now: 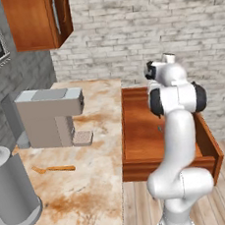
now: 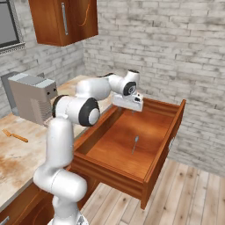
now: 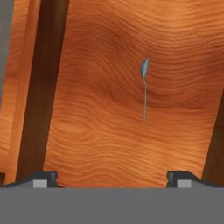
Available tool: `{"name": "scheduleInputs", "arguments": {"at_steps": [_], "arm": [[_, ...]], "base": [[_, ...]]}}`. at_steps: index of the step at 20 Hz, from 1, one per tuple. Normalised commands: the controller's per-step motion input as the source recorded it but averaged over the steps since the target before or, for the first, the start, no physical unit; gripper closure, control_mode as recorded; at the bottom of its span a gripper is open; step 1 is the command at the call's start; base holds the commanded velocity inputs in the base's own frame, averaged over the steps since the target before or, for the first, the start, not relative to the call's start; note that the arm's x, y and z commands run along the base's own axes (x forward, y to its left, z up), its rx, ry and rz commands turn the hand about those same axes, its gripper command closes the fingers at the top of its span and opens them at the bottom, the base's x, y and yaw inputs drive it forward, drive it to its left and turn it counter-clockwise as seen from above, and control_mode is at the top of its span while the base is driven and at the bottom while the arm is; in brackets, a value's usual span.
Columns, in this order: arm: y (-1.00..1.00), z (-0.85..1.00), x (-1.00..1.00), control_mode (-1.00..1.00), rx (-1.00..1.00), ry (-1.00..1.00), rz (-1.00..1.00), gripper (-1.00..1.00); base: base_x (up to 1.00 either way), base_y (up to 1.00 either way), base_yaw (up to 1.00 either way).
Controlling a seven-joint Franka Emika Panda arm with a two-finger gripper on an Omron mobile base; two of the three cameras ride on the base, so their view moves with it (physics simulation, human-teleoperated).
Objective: Organize the utensils by type. Pick up the wooden spoons from the counter and place them in the open cabinet. Then pick up the metallic utensils from the counter and place them in the open drawer.
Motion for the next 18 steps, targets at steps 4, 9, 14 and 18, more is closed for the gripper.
{"name": "scheduleInputs", "arguments": {"at_steps": [4,9,14,18], "arm": [[0.41,1.00,-0.82,-1.00,0.00,-0.23,0.00,-1.00],[0.63,0.73,-0.82,-1.00,-0.08,-0.29,0.00,-1.00],[0.76,0.21,-0.73,-1.00,-0.17,-0.33,0.00,-1.00],[0.67,0.00,-0.40,-1.00,-0.08,-0.10,0.03,-1.00]], "base": [[0.00,0.00,0.00],[0.00,0.00,0.00],[0.00,0.00,0.00],[0.00,0.00,0.00]]}}
